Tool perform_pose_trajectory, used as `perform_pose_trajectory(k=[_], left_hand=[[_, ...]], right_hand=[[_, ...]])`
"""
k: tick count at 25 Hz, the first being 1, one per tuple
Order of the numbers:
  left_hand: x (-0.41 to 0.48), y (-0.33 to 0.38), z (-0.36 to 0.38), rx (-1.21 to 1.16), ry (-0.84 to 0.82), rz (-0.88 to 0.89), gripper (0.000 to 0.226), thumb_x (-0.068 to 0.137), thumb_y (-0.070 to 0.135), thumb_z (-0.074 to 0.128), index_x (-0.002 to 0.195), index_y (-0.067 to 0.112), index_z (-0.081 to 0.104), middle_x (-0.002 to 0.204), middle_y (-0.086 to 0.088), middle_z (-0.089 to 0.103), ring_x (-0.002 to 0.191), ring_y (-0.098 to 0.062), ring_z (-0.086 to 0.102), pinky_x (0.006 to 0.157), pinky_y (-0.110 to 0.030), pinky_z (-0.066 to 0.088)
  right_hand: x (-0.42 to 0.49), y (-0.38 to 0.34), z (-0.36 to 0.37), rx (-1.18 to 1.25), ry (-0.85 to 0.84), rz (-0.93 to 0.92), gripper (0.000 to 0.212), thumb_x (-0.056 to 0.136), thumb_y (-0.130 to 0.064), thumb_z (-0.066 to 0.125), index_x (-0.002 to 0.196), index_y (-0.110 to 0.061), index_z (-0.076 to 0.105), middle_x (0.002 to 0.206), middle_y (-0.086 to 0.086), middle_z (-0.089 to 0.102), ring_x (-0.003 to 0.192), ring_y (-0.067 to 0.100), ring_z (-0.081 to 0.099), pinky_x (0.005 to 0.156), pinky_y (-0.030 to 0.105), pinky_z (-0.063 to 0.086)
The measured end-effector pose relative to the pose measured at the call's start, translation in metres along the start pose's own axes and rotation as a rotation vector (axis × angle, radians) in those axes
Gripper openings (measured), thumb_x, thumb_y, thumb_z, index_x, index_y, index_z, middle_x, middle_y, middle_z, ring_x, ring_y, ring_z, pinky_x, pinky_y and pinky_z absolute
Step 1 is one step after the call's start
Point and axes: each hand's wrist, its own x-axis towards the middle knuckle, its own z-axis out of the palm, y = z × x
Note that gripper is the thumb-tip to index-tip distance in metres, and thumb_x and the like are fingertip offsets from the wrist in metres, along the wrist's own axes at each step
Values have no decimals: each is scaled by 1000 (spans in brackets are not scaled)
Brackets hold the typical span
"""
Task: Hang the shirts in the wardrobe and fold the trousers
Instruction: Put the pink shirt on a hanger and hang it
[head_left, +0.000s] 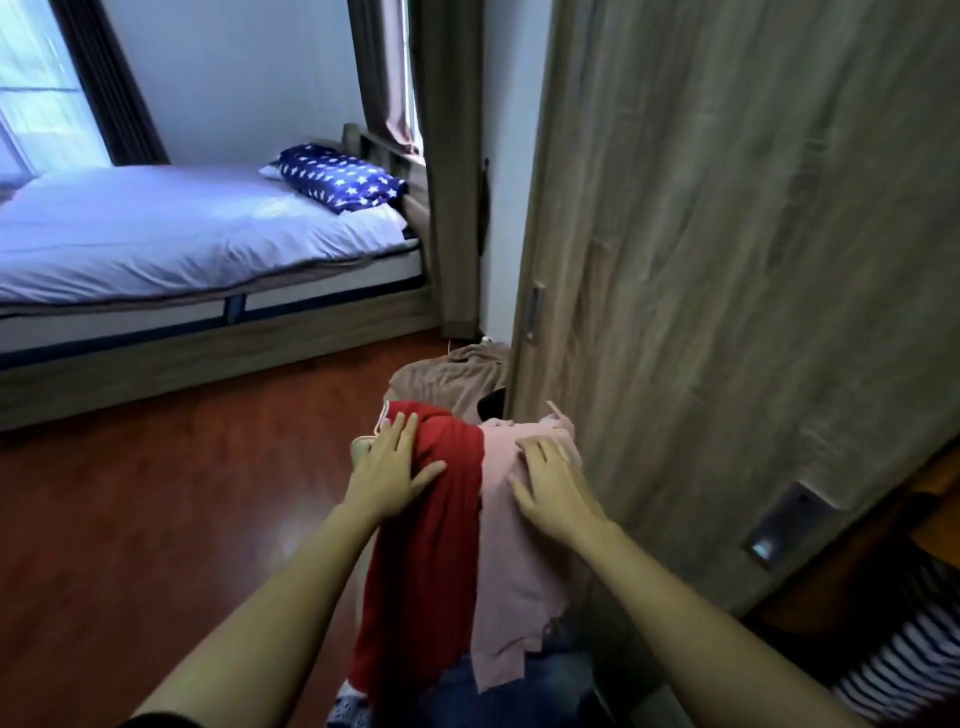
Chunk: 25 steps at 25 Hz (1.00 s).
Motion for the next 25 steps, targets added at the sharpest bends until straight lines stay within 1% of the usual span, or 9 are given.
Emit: perform_pose_trajectory(k=[3, 6, 9, 11, 13, 16, 20, 23, 25], left_hand=[[8, -2, 20, 42, 15, -15, 102, 73, 76, 0, 145, 11, 33, 151, -8, 34, 143, -27, 22, 107, -49, 11], [9, -9, 32, 68, 35, 16, 88, 91, 64, 1, 125, 6, 58, 126, -12, 61, 125, -32, 51, 100, -56, 31], [10, -15, 39, 42, 15, -3, 84, 94, 60, 2, 124, 6, 58, 124, -11, 62, 121, -31, 54, 95, -54, 40], [12, -14, 38, 6, -23, -13, 84, 94, 60, 2, 124, 6, 58, 124, -12, 62, 121, -32, 54, 93, -54, 43], [12, -15, 40, 21, -39, -14, 84, 94, 59, 2, 122, 5, 60, 121, -12, 63, 119, -32, 56, 90, -54, 46], [15, -19, 40, 39, -22, -2, 87, 94, 59, 0, 115, 4, 65, 115, -12, 67, 114, -32, 60, 87, -54, 49], [17, -24, 43, -5, -36, 23, 90, 92, 63, 5, 106, -2, 65, 108, -17, 67, 112, -36, 60, 88, -57, 45], [11, -3, 18, -250, 77, -17, 86, 75, 70, 38, 117, -4, 53, 119, -22, 57, 117, -39, 52, 97, -57, 38], [12, 26, -13, -505, 156, -196, 85, 72, 55, 56, 133, 0, 36, 138, -21, 39, 130, -37, 37, 109, -54, 22]], right_hand=[[28, -11, 26, 90, 49, 207, 67, 78, -44, 32, 123, 1, 51, 126, 20, 53, 121, 35, 47, 106, 39, 32], [56, -2, 40, 7, 8, 355, 74, 83, -57, 28, 129, -3, 48, 137, 19, 47, 135, 32, 33, 112, 39, 23], [70, 6, 48, 33, 45, 305, 52, 90, -44, 42, 95, 0, 67, 103, 21, 66, 114, 33, 53, 105, 41, 35], [71, -2, 37, 183, 139, 385, 27, 94, -23, 49, 89, -3, 66, 97, 19, 66, 104, 31, 59, 94, 31, 40], [68, -6, 24, 419, 254, 576, 18, 96, -19, 44, 91, -16, 61, 95, 17, 64, 97, 33, 60, 82, 25, 35], [63, -1, -5, 492, 681, 735, 48, 96, -30, 28, 111, 5, 57, 110, 32, 59, 103, 44, 55, 85, 38, 38], [64, 8, -82, 509, 1004, 425, 43, 94, -21, 30, 101, 12, 57, 99, 30, 64, 89, 34, 61, 75, 29, 38], [51, -1, -160, 571, 1051, 135, 36, 94, -23, 31, 94, -2, 59, 86, 3, 62, 74, -8, 56, 71, 8, 39], [47, -7, -201, 577, 1039, 37, 29, 95, -25, 31, 85, -17, 56, 80, -10, 58, 72, -13, 53, 73, 12, 41]])
